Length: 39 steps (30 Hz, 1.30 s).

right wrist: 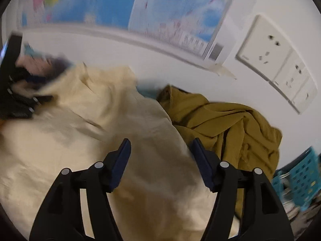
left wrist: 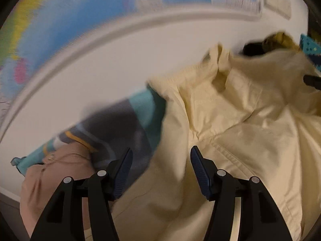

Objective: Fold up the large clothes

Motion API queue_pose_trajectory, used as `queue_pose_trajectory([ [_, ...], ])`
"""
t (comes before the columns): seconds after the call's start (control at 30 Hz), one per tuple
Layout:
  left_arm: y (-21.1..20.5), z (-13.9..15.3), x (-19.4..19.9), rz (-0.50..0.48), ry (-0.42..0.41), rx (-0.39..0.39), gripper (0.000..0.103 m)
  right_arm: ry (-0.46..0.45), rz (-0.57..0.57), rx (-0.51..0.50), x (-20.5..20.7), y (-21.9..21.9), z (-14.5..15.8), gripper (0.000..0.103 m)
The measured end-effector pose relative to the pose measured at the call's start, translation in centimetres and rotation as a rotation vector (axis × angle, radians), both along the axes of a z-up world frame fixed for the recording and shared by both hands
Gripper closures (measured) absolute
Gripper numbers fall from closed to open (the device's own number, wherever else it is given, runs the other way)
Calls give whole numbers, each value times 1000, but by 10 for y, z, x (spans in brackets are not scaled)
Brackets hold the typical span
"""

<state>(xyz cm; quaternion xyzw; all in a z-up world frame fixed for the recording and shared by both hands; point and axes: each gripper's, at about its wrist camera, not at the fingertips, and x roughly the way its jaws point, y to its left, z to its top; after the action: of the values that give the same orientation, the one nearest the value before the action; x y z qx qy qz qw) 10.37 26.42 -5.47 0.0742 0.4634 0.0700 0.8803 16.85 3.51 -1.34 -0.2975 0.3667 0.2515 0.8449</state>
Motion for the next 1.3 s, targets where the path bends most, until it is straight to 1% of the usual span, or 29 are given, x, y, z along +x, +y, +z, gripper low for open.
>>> queue_pose_trajectory([
  [0.03, -1, -8, 8, 27, 40, 24, 70, -17, 6, -33, -2, 0, -7, 63],
  [0.07, -2, -14, 14, 33, 67, 28, 89, -19, 3, -48, -2, -1, -7, 76],
  [0.1, -1, -15, 18, 34, 68, 11, 92, -14, 6, -30, -2, -4, -2, 78],
  [0.17, 2, -8, 19, 45, 18, 10, 95, -35, 25, 34, -4, -14, 16, 85],
  [0.27, 9, 13, 17, 71, -83, -27, 96, -37, 1, 171, 1, -30, 42, 88],
  [0.3, 11, 17, 18, 90, -106, -37, 96, -33, -13, 190, 9, -27, 40, 88],
  [0.37, 9, 13, 22, 105, -102, -15, 96, -3, -41, 170, 20, -25, 24, 85],
  [0.4, 4, 3, 26, 105, -75, 30, 96, 29, -48, 151, 24, -24, 12, 84],
  [0.43, 0, -4, 27, 100, -56, 56, 95, 44, -54, 147, 26, -23, 6, 78],
  [0.47, -3, -11, 27, 90, -39, 82, 93, 48, -65, 176, 24, -30, 6, 69],
  [0.5, -4, -12, 25, 87, -43, 85, 91, 44, -70, 204, 21, -36, 11, 62],
  [0.53, -2, -9, 19, 97, -61, 68, 89, 32, -83, 235, 17, -45, 19, 47],
  [0.57, 1, -5, 15, 104, -74, 44, 82, 14, -99, 267, 9, -59, 30, 39],
  [0.6, 4, -1, 10, 109, -91, 27, 74, 1, -103, 305, 1, -74, 41, 37],
  [0.63, 7, 9, 1, 111, -125, 9, 69, -7, -104, 353, -8, -92, 51, 31],
  [0.67, 8, 16, -7, 107, -152, -14, 61, -8, -115, 396, -14, -111, 61, 29],
  [0.7, 8, 27, -18, 87, -186, -54, 58, 5, -133, 431, -21, -130, 68, 29],
  [0.73, 5, 33, -26, 73, -204, -66, 58, 24, -152, 460, -31, -150, 72, 28],
  [0.8, -5, 47, -46, 18, -239, -81, 52, 97, -213, 527, -53, -200, 65, 24],
  [0.83, -11, 49, -52, -4, -246, -89, 50, 125, -235, 537, -59, -218, 60, 22],
  [0.87, -18, 52, -59, -25, -249, -95, 46, 164, -274, 536, -71, -240, 47, 22],
  [0.93, -34, 55, -70, -79, -245, -110, 45, 217, -344, 513, -94, -273, 25, 22],
  [0.97, -39, 56, -72, -98, -243, -114, 45, 261, -375, 527, -106, -292, 12, 22],
  [1.03, -55, 57, -79, -139, -234, -119, 44, 356, -419, 602, -129, -323, -8, 22],
  [1.13, -74, 57, -86, -179, -230, -110, 42, 378, -421, 613, -158, -338, -20, 15],
  [1.2, -83, 56, -93, -199, -227, -114, 38, 417, -372, 608, -172, -335, -30, 14],
  [1.23, -88, 54, -93, -206, -226, -115, 38, 427, -361, 593, -174, -332, -33, 14],
  [1.27, -92, 54, -94, -211, -222, -114, 38, 434, -346, 555, -178, -327, -39, 16],
  [1.3, -97, 53, -95, -219, -217, -114, 38, 441, -330, 515, -181, -322, -44, 22],
])
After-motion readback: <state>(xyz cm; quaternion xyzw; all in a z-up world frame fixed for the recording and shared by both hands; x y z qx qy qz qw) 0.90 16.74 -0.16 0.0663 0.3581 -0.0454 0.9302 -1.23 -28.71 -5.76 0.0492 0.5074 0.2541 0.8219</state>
